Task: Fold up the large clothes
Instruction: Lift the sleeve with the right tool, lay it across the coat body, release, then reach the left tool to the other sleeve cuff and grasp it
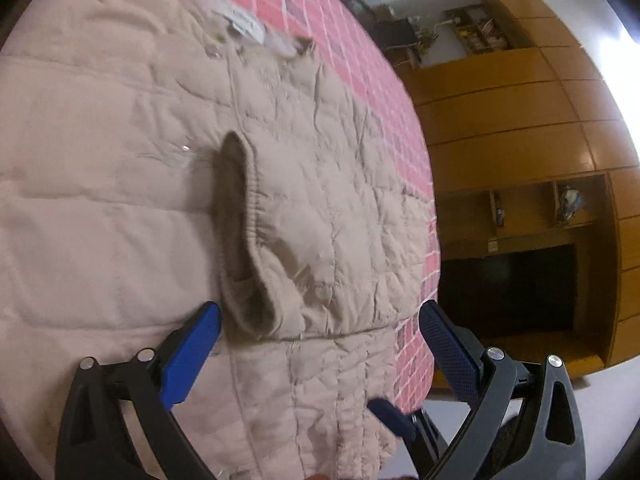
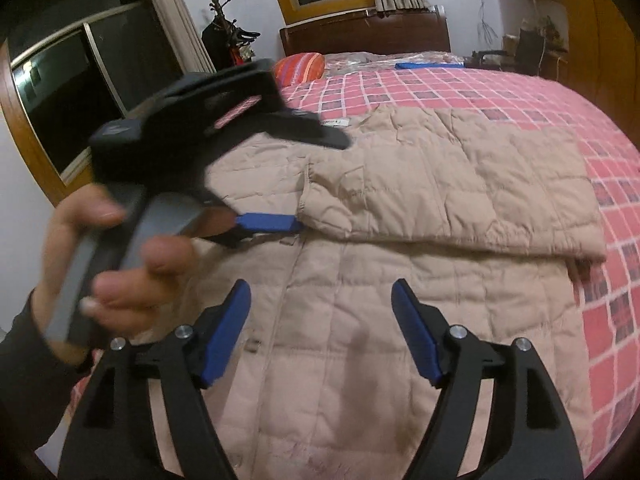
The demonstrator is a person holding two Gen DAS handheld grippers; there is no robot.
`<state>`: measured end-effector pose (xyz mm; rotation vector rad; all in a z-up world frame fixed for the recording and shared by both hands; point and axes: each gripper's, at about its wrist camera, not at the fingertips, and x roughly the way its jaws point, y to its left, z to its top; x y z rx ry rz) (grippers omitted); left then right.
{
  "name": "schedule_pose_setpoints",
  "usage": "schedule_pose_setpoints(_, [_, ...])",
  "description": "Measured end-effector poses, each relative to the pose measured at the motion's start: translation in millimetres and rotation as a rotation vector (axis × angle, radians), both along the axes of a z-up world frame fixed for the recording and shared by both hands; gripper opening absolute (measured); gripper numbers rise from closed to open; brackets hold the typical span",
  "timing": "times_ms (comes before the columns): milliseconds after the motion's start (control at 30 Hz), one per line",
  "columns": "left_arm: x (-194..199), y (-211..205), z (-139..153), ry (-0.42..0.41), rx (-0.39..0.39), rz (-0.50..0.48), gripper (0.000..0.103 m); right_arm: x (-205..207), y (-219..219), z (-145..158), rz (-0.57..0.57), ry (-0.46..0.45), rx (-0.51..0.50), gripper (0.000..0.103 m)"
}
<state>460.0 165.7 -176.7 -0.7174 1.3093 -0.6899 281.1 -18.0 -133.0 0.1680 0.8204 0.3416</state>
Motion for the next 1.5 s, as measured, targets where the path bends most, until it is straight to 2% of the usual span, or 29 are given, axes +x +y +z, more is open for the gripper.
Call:
schedule_pose_setpoints(67, [4, -1, -1, 0.010, 0.012, 0.026, 0.095, -5, 0, 0, -0.002, 0.001, 0.006, 0.073])
schedule_pose_setpoints(133, [7, -2, 2, 0.005, 0.059, 0.030, 0.061, -9, -1, 1, -0.003, 0.004, 0.019, 0.073])
schedule_pose_setpoints(167, [7, 1, 5, 0.003, 0.096, 0.036, 0.036, -8, -2, 1, -0.005, 0.005, 0.023, 0.073])
schedule_pose_setpoints(200, [7, 3, 4, 0.003, 0.117, 0.038, 0.019, -8, -3, 2, -0.003, 0.009, 0.028, 0.073])
schedule_pose_setpoints(300, [5, 2, 9, -0.023, 0.150, 0.021, 0.011, -12, -1, 2, -0.001, 0.003, 0.023, 0.073])
schedule_pose_setpoints(400, [1, 6, 27, -0.083, 0.174, 0.019, 0.009, -13, 1, 3, -0.004, 0.004, 0.030, 0.073])
schedule_pose_setpoints(533, [-3, 20, 69, -0.198, 0.253, 0.024, 0.009, -16, 1, 5, -0.001, -0.003, 0.028, 0.073])
schedule_pose_setpoints(700, [-7, 69, 119, -0.311, 0.320, 0.079, 0.009, -19, 6, 8, 0.011, -0.007, 0.029, 0.073])
schedule_pose_setpoints(900, [-5, 140, 147, -0.343, 0.373, 0.182, 0.008, -17, 12, 10, 0.025, -0.006, 0.038, 0.073])
schedule_pose_setpoints(1067, [-7, 194, 131, -0.302, 0.390, 0.235, 0.008, -14, 12, 11, 0.034, -0.006, 0.044, 0.074])
schedule_pose_setpoints(1133, [-8, 203, 116, -0.281, 0.403, 0.241, 0.007, -13, 14, 9, 0.038, 0.000, 0.045, 0.074])
schedule_pose_setpoints(1200, [-6, 214, 92, -0.239, 0.416, 0.252, 0.002, -12, 16, 8, 0.043, 0.004, 0.043, 0.074])
schedule_pose_setpoints(1367, [-3, 229, 44, -0.149, 0.454, 0.265, 0.003, -11, 20, 4, 0.052, 0.012, 0.033, 0.074])
schedule_pose_setpoints(1433, [-8, 234, 49, -0.175, 0.447, 0.306, 0.005, -12, 20, 4, 0.053, 0.010, 0.034, 0.074])
schedule_pose_setpoints(1500, [-16, 226, 65, -0.233, 0.403, 0.294, 0.006, -12, 19, 5, 0.050, 0.010, 0.041, 0.075])
